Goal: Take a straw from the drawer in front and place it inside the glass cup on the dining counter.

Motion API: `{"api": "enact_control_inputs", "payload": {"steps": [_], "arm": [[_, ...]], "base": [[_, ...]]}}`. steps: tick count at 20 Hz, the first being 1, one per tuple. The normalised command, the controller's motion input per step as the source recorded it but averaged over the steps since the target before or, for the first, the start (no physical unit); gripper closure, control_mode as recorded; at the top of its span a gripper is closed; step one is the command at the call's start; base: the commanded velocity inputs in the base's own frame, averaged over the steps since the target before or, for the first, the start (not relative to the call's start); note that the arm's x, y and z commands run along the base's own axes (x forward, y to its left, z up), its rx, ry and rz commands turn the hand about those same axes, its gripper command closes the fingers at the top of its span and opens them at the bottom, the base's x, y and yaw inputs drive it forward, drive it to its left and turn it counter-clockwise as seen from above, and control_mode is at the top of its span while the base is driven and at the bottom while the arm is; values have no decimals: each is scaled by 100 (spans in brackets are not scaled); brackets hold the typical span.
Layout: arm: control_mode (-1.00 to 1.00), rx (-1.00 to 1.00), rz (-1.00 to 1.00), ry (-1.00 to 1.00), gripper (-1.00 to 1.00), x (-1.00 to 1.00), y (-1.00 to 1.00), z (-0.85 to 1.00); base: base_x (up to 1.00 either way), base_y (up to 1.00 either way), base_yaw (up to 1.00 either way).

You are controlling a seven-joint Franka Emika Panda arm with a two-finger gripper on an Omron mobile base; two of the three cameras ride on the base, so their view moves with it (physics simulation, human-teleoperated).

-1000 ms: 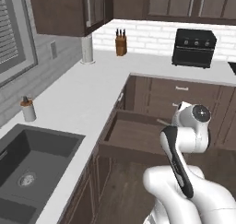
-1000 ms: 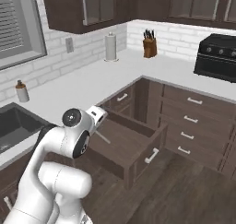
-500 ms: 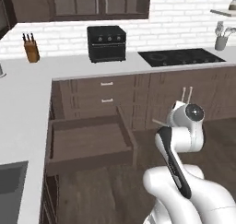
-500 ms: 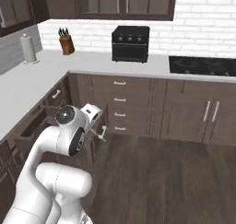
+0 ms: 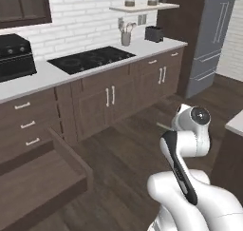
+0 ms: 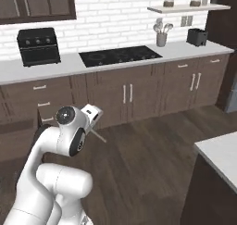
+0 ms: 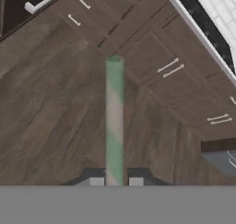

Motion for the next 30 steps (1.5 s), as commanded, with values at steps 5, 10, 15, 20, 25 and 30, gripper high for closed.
{"api": "enact_control_inputs", "payload": {"steps": [5,10,15,20,25,30], "arm": [[100,0,0,0,100,0,0,0],[100,0,0,0,100,0,0,0],[100,0,0,0,100,0,0,0],[100,0,0,0,100,0,0,0],[100,0,0,0,100,0,0,0],[100,0,0,0,100,0,0,0]], "base": [[16,-6,-53],[63,1,-27],[99,14,-16],[100,4,-18],[100,0,-34],[100,0,-46]]}}
